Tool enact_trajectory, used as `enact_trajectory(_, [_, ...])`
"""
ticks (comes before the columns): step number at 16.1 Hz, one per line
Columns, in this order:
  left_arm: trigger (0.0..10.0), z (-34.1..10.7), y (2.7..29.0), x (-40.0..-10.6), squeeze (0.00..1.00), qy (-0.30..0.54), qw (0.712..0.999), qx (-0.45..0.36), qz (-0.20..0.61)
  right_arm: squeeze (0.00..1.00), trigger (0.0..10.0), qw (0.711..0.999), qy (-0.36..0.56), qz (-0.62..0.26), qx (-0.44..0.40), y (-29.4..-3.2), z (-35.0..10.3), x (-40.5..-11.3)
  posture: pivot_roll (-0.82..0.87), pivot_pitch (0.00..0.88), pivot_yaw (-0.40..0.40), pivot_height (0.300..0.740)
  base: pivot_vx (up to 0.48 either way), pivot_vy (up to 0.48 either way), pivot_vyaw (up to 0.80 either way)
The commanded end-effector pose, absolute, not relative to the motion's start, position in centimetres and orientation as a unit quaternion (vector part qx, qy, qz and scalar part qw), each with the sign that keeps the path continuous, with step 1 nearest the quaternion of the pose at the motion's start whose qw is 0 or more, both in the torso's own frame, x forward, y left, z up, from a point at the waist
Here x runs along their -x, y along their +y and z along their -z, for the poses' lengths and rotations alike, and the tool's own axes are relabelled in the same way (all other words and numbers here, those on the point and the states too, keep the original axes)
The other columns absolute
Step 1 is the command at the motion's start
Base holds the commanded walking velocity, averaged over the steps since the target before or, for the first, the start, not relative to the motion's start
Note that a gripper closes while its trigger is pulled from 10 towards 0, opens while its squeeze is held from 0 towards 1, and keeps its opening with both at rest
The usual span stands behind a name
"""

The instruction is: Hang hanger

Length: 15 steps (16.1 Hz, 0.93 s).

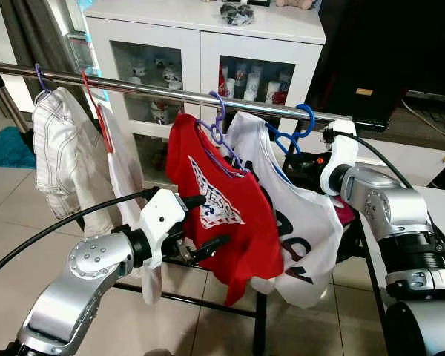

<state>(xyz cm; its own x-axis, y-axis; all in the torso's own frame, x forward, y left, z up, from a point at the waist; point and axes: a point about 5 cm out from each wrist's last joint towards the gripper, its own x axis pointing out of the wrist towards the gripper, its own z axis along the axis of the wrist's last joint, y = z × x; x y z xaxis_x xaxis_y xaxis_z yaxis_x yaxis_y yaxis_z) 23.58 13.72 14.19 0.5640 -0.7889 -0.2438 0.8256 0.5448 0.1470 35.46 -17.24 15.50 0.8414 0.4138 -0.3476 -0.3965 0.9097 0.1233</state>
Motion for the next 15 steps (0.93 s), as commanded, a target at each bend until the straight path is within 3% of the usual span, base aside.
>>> enact_trajectory(1, [10.0,-14.5,13.4,-23.8,0.00,0.065,0.872,-0.132,0.467,0.00,0.0,0.964,0.162,-0.211,-0.028,-17.6,-16.2,-35.4,0.06,0.000,-0.030,0.740,0.000,0.000,0.00])
enact_trajectory(13, [10.0,-14.3,13.5,-23.9,0.00,0.064,0.878,-0.134,0.454,0.00,0.0,0.964,0.140,-0.225,-0.031,-17.0,-16.7,-34.9,0.05,0.000,-0.036,0.740,0.000,0.000,0.00])
enact_trajectory(15, [10.0,-14.6,13.5,-24.6,0.00,0.050,0.893,-0.141,0.424,0.00,0.0,0.974,0.091,-0.204,-0.040,-17.7,-18.8,-34.9,0.06,0.000,-0.033,0.740,0.000,0.000,0.00])
